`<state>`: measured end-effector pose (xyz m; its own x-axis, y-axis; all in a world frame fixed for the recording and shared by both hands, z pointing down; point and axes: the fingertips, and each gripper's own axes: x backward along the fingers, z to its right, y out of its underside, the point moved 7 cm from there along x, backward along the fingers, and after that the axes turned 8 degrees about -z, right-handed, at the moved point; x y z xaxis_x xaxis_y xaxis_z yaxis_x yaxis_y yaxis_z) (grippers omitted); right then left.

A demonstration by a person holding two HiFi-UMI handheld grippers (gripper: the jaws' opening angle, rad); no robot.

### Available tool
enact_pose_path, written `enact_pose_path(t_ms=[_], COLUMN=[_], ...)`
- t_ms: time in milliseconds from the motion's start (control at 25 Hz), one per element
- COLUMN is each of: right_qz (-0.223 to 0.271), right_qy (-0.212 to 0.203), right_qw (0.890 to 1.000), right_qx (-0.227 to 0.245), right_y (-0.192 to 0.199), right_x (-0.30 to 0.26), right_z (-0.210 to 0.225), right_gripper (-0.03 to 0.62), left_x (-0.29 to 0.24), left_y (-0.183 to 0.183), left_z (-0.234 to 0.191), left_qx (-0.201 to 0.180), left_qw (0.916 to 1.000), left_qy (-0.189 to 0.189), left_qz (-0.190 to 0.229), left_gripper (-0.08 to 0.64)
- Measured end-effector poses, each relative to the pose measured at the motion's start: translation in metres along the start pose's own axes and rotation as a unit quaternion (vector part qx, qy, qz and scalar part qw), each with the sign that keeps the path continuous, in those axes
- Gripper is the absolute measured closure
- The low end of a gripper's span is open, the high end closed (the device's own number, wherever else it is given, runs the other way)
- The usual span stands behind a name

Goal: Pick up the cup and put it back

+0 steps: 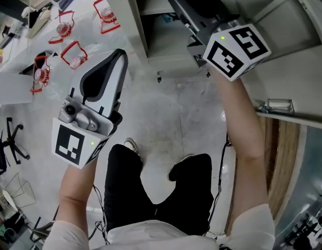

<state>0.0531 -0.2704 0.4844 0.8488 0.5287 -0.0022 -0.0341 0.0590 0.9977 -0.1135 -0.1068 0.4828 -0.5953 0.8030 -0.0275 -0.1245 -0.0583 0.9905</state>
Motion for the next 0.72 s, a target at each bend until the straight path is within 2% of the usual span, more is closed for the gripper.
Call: enact_pose_path(t_ms=[400,720], right_qz=[0.017,0.012], right_qy=[-0.002,-0.002], right_qw=[1.0,1.0], right_qx=[0.0,0.001], right_y=[-0.021,-0.057], right_x=[0.026,0.069], right_z=[-0.017,-0.047], right_gripper=[0.538,0.537], left_x=[0.001,0.004], left_y=[-0.012,-0.051], left_z=[0.004,0.016], left_qx=[0.014,0.024], left_qw=[0.9999,0.9996], left_qy=[0.007,0.015], left_qz=[-0.002,-0.002], left_gripper=[0.538,0.538])
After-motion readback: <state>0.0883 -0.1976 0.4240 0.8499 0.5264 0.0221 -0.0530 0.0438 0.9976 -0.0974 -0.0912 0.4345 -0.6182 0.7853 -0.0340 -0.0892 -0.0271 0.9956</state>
